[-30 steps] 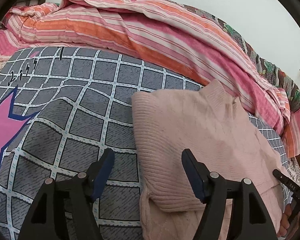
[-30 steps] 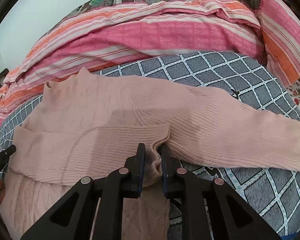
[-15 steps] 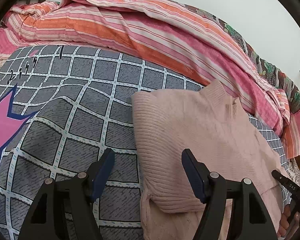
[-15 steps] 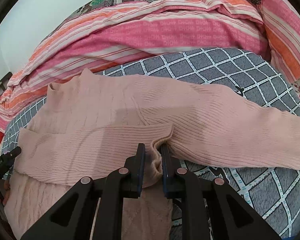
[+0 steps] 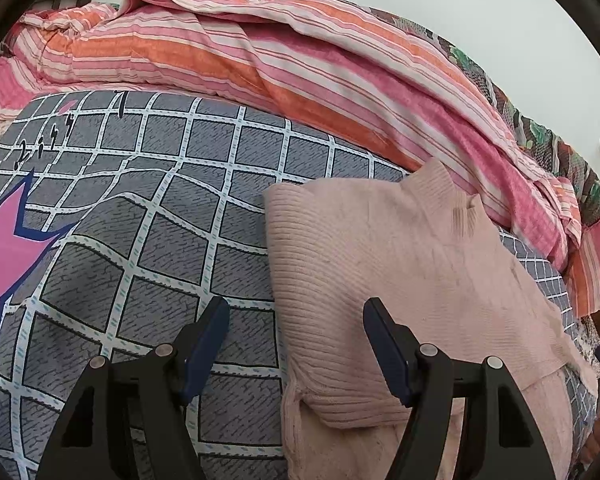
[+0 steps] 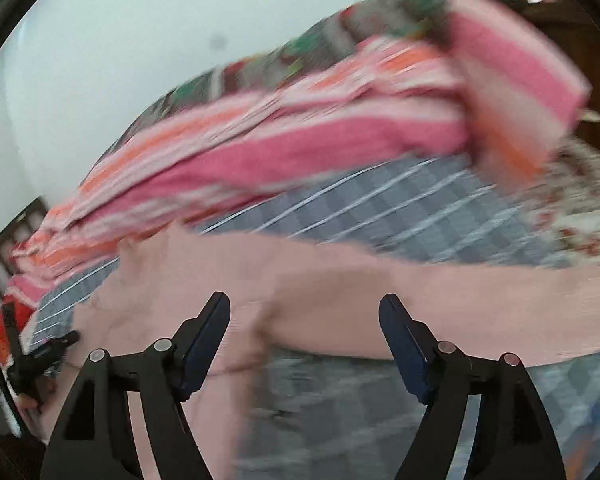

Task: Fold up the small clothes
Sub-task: 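Lift and fold the sleeve across the sweater body, then open the right tool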

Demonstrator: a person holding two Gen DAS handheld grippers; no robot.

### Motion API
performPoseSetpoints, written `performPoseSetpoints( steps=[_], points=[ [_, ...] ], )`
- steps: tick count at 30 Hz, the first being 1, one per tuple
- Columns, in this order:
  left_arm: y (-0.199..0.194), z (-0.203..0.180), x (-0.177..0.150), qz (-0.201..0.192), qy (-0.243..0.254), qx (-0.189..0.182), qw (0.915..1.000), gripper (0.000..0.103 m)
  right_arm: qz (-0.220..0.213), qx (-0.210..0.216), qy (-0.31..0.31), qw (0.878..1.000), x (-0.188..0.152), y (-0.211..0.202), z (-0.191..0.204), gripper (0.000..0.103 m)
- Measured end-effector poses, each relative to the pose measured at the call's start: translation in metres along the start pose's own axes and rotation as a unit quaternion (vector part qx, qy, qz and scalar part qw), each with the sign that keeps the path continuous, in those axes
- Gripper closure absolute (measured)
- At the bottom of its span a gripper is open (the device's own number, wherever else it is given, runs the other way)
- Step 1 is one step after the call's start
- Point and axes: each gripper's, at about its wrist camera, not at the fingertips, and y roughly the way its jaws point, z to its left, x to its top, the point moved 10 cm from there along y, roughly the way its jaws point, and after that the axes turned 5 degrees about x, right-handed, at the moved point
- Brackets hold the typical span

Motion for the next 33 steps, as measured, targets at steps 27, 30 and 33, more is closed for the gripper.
performPoseSetpoints(
  steps=[27, 30, 33],
  points=[
    [-0.001, 0.001, 0.0, 0.001, -0.009, -0.008, 0.9999, 0.035, 0.02, -0.132, 0.159, 0.978, -0.022, -0.043, -0.218, 0.08],
    [-0.001, 0.001, 0.001, 0.0, -0.012, -0.011, 0.9999, 0.035, 0.026, -0.136, 0.159, 0.977, -0.02, -0.04, -0.22, 0.096],
    [-0.001, 0.001, 0.001, 0.0, -0.012, -0.012, 0.9999, 0.035, 0.007, -0.147, 0.135, 0.98, -0.004, -0.052, -0.206, 0.097]
  ],
)
